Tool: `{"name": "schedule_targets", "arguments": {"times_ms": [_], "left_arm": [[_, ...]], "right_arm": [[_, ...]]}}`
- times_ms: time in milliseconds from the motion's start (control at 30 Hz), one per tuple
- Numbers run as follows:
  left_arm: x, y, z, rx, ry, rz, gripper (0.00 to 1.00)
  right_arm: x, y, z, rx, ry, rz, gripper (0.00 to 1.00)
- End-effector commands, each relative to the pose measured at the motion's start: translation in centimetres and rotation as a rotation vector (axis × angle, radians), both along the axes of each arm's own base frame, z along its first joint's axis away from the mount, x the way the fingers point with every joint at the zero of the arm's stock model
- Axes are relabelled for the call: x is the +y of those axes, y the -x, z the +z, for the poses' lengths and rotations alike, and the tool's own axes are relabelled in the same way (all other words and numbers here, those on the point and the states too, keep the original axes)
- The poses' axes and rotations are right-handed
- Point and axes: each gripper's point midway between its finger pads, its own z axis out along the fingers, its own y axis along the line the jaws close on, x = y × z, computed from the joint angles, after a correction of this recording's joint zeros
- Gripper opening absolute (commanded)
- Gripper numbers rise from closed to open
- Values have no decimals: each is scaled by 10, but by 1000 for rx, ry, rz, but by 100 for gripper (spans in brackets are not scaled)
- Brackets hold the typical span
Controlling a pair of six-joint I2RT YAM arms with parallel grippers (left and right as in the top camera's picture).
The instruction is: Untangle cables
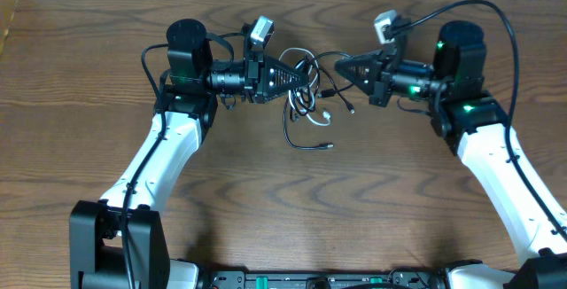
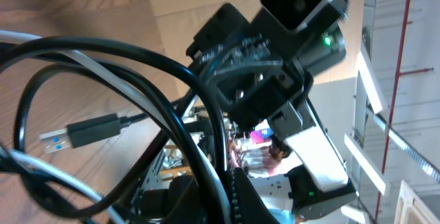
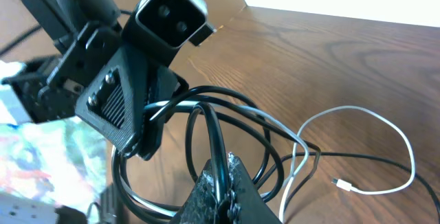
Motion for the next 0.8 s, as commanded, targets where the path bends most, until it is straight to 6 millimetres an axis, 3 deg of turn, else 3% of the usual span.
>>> {"name": "schedule_targets", "arguments": {"times_ms": [0, 300, 500, 767], "left_arm": [[2, 4, 7, -76, 14, -40, 7], [1, 4, 3, -81, 13, -38, 7], [-11, 10, -4, -64, 11, -75, 8], [-25, 10, -6, -59, 0, -60, 7]], "right_arm": [[-9, 2, 15, 40, -54, 15, 1], [-15, -2, 26, 71, -104, -1, 1], [-14, -8, 34, 87, -135, -37, 1], [1, -18, 18, 173, -132, -97, 1]]}}
